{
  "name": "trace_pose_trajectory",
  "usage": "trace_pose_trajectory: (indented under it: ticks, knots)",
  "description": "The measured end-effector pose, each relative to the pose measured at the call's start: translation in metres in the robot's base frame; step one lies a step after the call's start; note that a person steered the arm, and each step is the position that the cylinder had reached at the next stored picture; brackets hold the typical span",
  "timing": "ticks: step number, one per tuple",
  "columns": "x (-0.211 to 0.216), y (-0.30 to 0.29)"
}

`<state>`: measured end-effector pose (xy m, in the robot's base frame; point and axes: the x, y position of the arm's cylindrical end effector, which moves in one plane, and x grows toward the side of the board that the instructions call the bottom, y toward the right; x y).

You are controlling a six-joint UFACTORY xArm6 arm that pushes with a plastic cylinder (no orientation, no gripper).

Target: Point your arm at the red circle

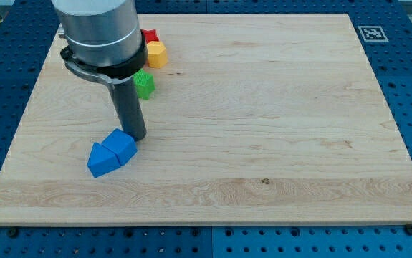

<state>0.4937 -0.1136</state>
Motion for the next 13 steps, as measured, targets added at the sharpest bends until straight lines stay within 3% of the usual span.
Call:
trace_pose_trajectory:
  ticks: [5,10,13]
  knots:
    - [-0.003,-0.018]
    - [-0.060,-0.150]
    - [-0.104,-0.155]
